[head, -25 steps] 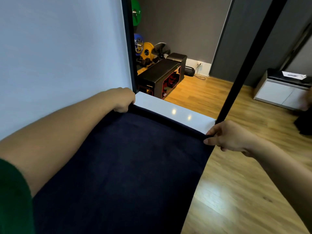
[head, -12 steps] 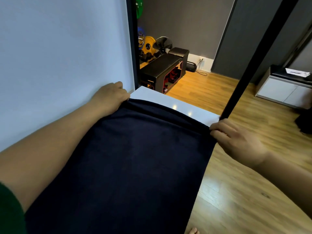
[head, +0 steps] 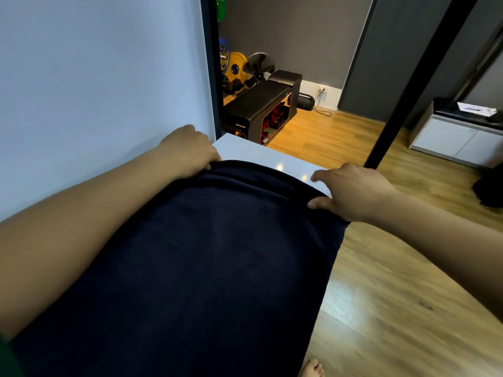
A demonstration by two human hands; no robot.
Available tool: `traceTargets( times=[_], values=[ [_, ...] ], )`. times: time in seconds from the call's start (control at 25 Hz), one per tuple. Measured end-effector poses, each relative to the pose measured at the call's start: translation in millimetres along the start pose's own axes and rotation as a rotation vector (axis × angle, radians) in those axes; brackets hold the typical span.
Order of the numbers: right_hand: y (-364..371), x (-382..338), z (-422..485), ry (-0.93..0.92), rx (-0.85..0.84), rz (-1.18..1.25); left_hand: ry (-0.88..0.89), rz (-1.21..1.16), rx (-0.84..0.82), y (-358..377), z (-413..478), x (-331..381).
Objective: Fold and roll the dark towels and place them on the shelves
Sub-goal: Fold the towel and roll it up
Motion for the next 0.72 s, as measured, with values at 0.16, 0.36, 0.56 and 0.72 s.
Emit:
traceTargets(
  times=[0.16,0.36,0.56,0.72],
  values=[
    [4,-8,10,-0.134,-0.06,0.122,0.192,-0.203,-0.106,16,7,1],
    [9,-21,-1,-0.436,0.136,0.04,0.212,-0.129,-0.049,7,6,3],
    [22,-21,-16,-0.528,0.313,-0.124,0.036,-0.136,0.39,0,-10,15],
    [33,-32,-21,-0.555,0.359,-0.224,-0.119,-0.25,0.409,16,-18,21]
  ],
)
Point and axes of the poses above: each hand's wrist, its own z-axis towards the middle knuckle, its own y-axis out of the palm, x = y × z, the point moved 6 cm from there along z, towards the middle knuckle, and after that the axes turned 13 degrees about z, right-handed, at the moved point
